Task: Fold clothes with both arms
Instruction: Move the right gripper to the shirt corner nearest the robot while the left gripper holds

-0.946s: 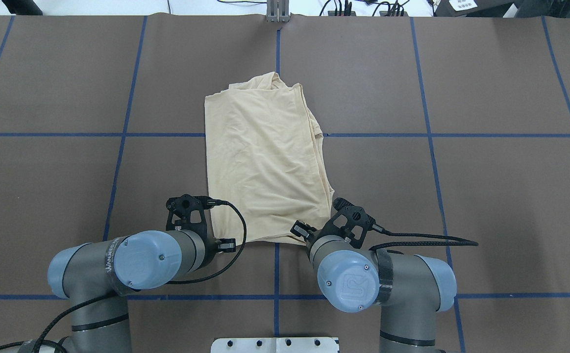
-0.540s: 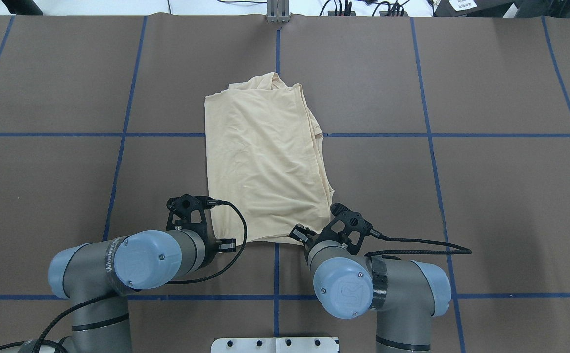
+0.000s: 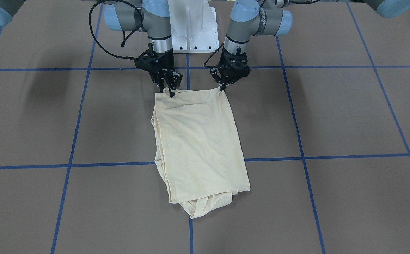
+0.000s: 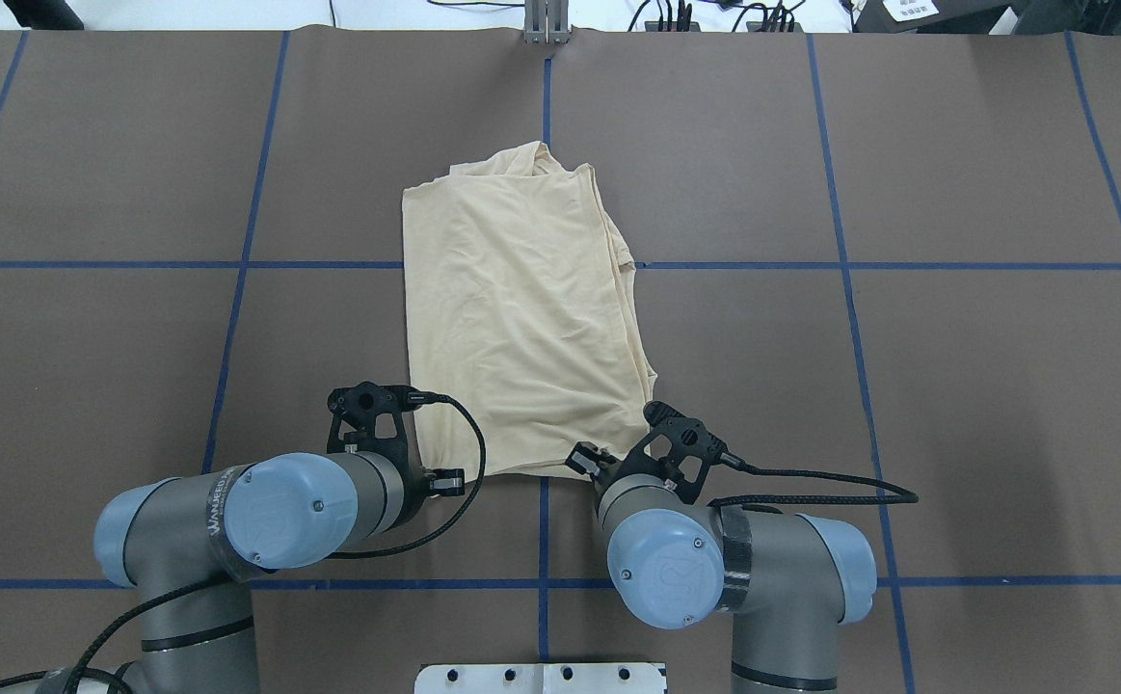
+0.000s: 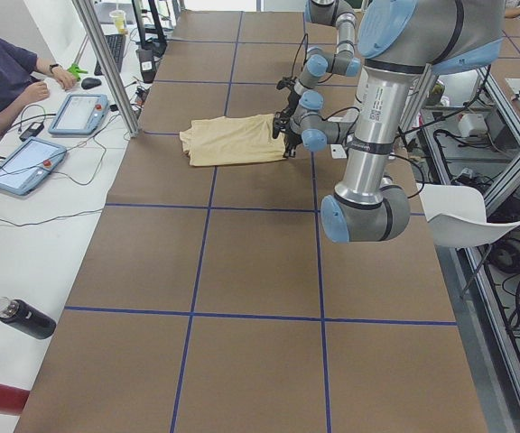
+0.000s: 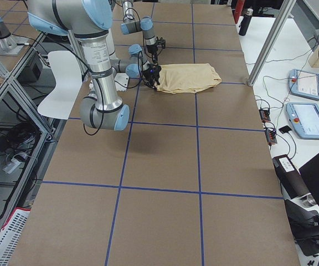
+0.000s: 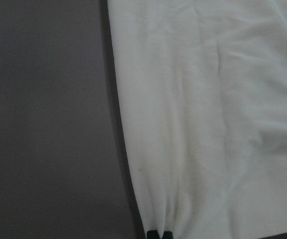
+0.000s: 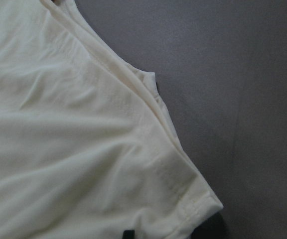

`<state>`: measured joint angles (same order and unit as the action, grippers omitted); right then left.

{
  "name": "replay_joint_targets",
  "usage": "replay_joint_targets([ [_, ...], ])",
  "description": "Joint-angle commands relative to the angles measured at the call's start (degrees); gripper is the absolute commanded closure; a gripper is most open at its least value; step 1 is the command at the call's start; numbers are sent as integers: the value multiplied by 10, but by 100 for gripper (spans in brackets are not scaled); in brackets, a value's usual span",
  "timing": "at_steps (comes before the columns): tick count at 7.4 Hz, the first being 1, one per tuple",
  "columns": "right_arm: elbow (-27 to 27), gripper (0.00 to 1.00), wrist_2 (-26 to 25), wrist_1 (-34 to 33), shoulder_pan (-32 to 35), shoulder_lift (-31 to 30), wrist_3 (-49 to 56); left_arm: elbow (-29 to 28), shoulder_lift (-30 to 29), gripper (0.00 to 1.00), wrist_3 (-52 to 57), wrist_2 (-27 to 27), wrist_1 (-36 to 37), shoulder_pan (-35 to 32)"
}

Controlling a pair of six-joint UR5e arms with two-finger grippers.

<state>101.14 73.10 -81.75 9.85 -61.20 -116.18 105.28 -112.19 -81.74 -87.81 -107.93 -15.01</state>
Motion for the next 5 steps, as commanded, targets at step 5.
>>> replay_joint_targets([
  [5, 18, 100, 0, 0, 10, -4, 10, 1, 0, 100, 0, 0, 0, 0],
])
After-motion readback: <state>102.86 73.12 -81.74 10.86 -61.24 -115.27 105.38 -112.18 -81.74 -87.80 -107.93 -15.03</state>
